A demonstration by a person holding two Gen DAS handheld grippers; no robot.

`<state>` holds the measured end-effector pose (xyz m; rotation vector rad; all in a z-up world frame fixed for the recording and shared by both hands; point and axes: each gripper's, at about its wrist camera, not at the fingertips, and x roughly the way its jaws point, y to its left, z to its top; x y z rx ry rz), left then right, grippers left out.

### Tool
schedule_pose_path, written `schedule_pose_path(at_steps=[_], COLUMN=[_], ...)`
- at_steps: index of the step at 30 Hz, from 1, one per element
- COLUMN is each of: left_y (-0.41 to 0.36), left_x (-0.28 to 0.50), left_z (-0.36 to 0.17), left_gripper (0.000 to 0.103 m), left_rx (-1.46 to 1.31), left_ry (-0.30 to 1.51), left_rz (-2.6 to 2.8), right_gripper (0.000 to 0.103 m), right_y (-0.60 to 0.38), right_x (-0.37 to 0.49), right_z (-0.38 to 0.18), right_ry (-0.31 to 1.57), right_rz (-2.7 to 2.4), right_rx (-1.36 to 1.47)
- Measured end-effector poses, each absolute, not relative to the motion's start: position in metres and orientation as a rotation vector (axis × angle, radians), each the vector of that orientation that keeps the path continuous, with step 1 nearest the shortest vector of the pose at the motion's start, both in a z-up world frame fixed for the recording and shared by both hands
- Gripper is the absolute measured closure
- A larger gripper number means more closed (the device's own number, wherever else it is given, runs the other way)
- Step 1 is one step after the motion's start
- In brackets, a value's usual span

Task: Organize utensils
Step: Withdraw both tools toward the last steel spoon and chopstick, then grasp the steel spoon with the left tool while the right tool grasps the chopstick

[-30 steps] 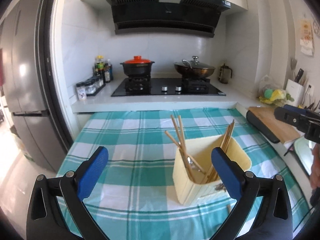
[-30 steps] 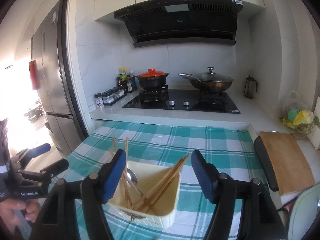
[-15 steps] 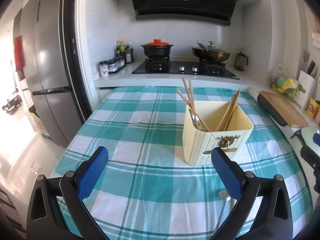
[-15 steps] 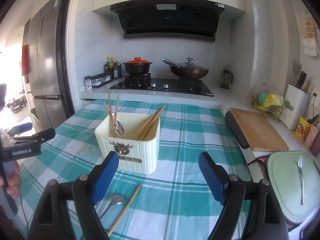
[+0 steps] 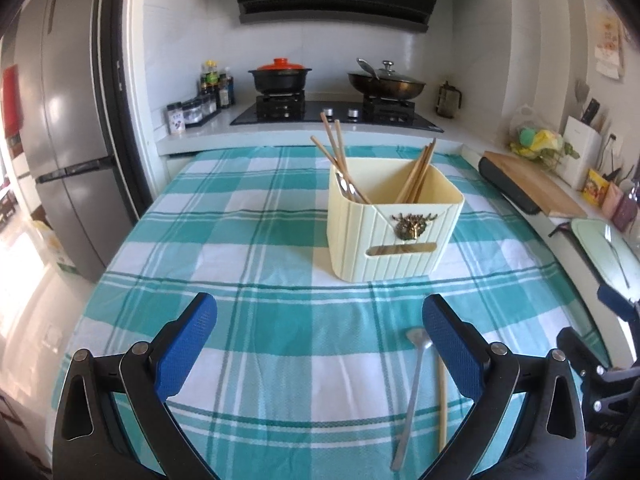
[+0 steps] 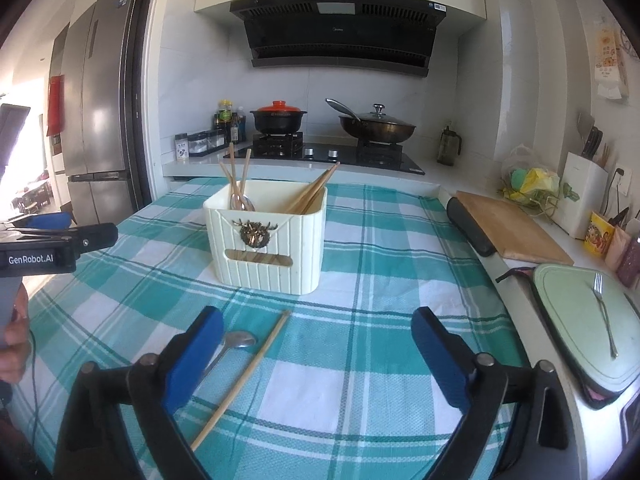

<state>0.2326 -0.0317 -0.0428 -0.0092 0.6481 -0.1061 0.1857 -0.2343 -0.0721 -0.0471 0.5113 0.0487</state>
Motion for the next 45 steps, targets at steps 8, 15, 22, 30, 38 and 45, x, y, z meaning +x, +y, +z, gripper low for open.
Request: schedule_pose_path(at_steps=[8, 15, 22, 30, 38, 45], left_y=[-0.034, -0.035, -0.040, -0.037, -0.044, -0.089], left_x=[0.235, 0.231, 0.247, 0.250, 0.246, 0.261], left_z=[-0.069, -0.096, -0.124, -0.121, -0.126, -0.143], left_gripper=[0.001, 0.001, 0.001, 0.001, 0.001, 0.001], left_rx=[-0.013, 0.063, -0.030, -0.040, -0.002, 0.129], left_ry=[0.724, 0.780, 0.883, 0.881, 0.884, 0.916], left_rz=[-0.131, -0.163, -0.283, -0.278, -0.330, -0.415], right_gripper=[0.000, 0.000, 0.018, 0.061, 0.091, 0.091], right_y=[-0.243, -0.247, -0.229, -0.177, -0.180, -0.215], right_x=[0.184, 0.187, 0.210, 0.239, 0.234, 0.199], right_z=[-0.098, -0.118, -0.139, -0.171, -0.184, -0.182], right_ry=[0.600, 0.686, 0.781, 0.874, 0.924, 0.975], right_rz=[0.023, -0.011, 0.086, 0.232, 0.164, 0.086], right_rx=[0.027, 0.046, 0.068, 0.005, -0.071, -0.046])
